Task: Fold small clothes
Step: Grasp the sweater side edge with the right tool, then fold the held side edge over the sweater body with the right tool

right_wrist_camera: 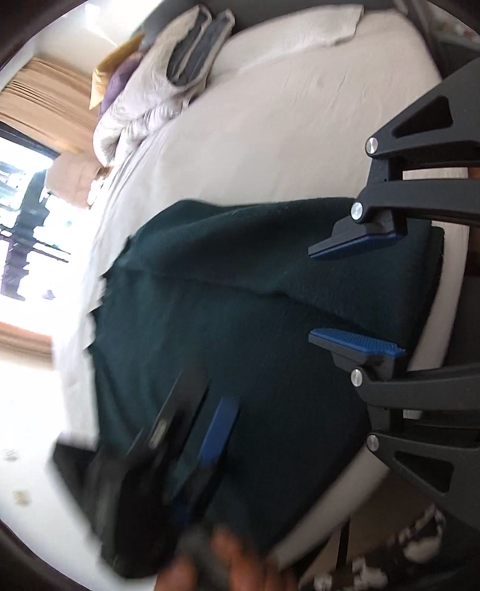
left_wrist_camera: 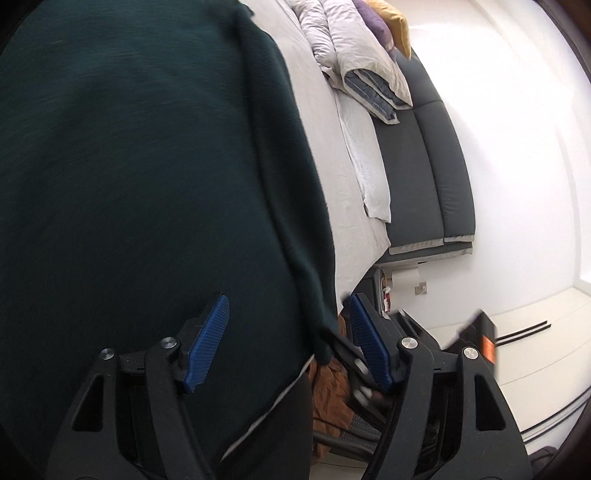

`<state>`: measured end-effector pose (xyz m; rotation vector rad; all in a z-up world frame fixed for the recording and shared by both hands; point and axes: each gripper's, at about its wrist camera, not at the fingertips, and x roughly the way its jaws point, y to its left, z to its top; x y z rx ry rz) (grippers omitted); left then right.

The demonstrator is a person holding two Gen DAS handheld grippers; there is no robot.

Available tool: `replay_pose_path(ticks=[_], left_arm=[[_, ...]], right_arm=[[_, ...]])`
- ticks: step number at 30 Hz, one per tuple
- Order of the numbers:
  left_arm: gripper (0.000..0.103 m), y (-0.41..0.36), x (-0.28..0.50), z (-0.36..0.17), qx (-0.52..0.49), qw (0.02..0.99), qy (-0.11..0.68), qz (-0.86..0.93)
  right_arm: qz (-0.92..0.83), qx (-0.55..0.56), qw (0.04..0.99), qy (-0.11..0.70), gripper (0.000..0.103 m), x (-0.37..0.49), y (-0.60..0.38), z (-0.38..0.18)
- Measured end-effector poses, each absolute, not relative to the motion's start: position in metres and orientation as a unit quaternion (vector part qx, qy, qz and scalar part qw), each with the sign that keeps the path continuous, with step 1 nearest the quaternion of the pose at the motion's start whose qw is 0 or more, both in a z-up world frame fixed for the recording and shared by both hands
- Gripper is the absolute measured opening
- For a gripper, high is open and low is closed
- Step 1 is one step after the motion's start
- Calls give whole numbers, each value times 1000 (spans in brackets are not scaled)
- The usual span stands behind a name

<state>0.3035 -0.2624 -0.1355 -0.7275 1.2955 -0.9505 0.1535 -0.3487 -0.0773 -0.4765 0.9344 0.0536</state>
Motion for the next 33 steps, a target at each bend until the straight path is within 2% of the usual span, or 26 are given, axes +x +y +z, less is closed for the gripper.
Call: replay_pose_path(ticks=[2,7,10,14,19,20,22,23,27,30,33], left_arm=[[67,-247,293,-138,-325,635,566,-413],[67,-213,280,-142,-348,635,561,-402],[67,-204,284,-140,-360,635,556,-398],[67,-203,289,-135,-362,639,551,-395],[67,-205,291,-132,-358,639,556,-394],[67,-216,292,-129,-355,640,557,-393],[67,-218,291,-128,-350,642,557,-393],[67,-221,292,-127,-350,642,558,-392],[67,-231,290,-124,-334,644,561,-399],[67,-254,289,-117,-315,645,561,-414],[67,-287,288,-106,-282,655,551,-433]], right_arm=[[-9,-239,848,473,40,163,-347,-97],[-24,-220,846,485,15,167,-339,-105],[-24,-211,854,475,9,165,-337,-98],[-1,-184,869,460,9,154,-331,-86],[12,-173,854,490,13,153,-335,-114],[12,-169,857,487,16,154,-332,-109],[32,-135,855,499,37,149,-334,-100],[55,-108,859,497,39,143,-337,-90],[98,22,891,444,39,127,-381,-48],[69,137,891,428,37,133,-445,-41],[78,240,867,429,24,146,-494,-57]])
